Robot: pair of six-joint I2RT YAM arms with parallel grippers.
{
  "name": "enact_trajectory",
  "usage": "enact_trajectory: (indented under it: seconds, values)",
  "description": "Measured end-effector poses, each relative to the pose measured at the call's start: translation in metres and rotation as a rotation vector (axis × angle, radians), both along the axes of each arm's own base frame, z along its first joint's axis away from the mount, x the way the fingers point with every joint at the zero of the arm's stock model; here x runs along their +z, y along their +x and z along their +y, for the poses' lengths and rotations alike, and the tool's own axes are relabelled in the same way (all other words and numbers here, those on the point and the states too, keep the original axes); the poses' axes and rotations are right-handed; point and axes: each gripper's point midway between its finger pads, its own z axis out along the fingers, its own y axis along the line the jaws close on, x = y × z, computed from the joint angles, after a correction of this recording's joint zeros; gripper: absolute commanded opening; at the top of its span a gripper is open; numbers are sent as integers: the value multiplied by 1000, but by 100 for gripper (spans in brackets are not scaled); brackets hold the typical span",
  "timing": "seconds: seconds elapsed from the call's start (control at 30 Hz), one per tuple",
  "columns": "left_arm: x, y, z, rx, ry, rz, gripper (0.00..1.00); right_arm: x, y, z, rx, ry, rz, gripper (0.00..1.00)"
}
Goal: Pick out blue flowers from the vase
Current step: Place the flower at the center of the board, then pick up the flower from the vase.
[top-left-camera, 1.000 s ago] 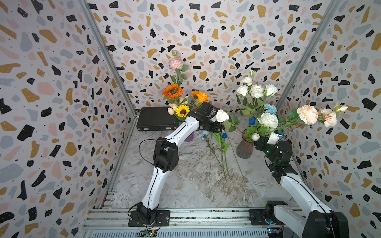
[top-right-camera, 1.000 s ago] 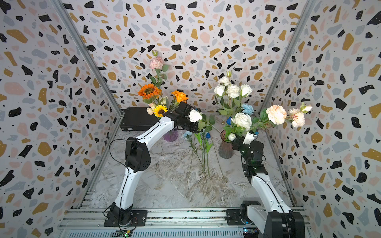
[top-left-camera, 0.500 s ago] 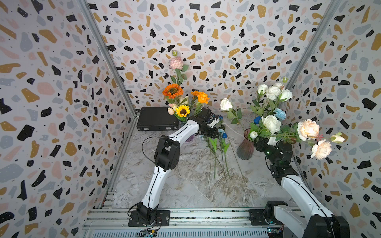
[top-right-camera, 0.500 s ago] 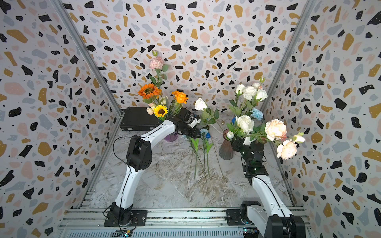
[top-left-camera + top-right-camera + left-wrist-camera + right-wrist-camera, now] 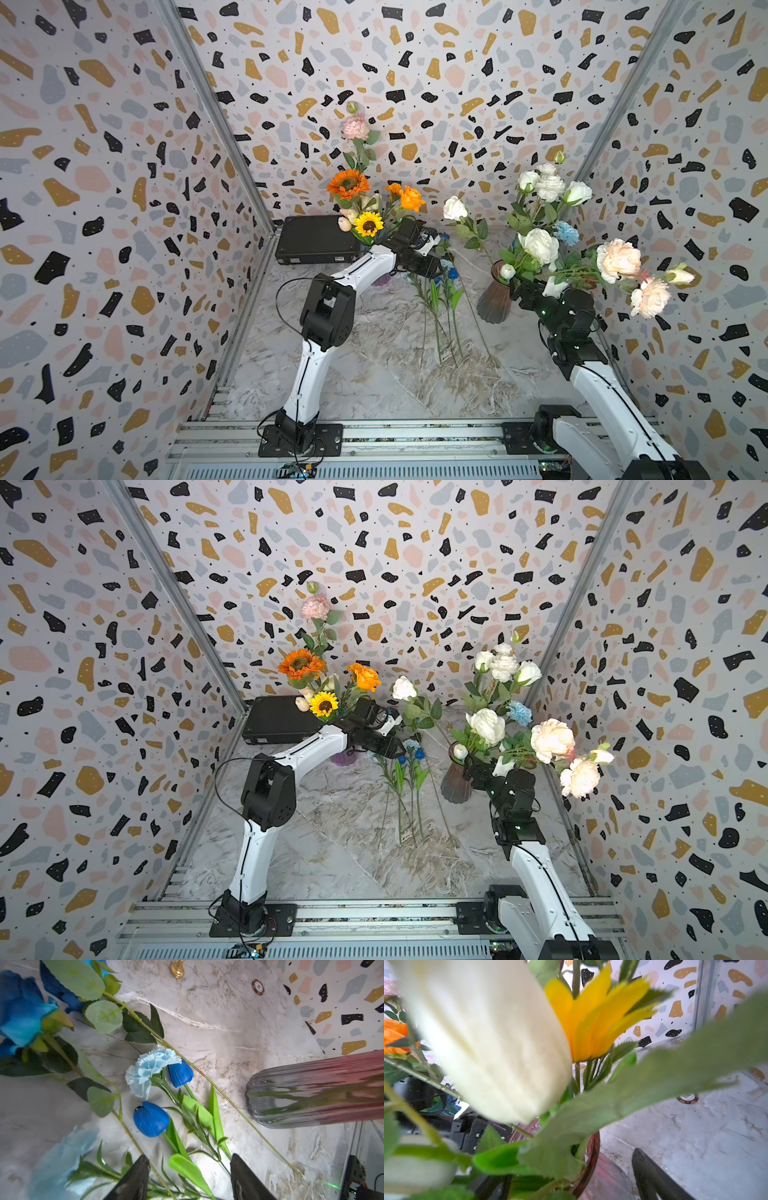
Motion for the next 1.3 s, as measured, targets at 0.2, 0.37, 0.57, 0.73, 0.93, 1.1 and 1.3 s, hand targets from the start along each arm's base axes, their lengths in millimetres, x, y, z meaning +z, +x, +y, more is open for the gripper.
enact_trajectory:
  seconds: [0.2, 0.37, 0.57, 0.73, 0.93, 1.1, 1.3]
  values:
    - [73, -21, 14, 13, -87, -133, 62, 12, -17, -5, -26, -23, -24, 100]
    - [102, -35, 18, 10, -118, -199, 62, 18, -37, -9, -43, -44, -32, 100]
    - [96, -55, 6, -22, -100, -193, 62, 12, -43, -3, -7, -50, -3, 100]
    - [99, -70, -6, -49, -96, -207, 61, 0, -39, 6, 47, -40, 41, 100]
    - [112, -99, -16, -91, -105, -233, 62, -1, -34, 13, 90, -45, 45, 100]
    - [117, -122, -28, -133, -116, -245, 62, 2, -26, 17, 114, -49, 37, 100]
    - [115, -129, -32, -144, -114, -249, 62, 8, -14, 17, 112, -63, 15, 100]
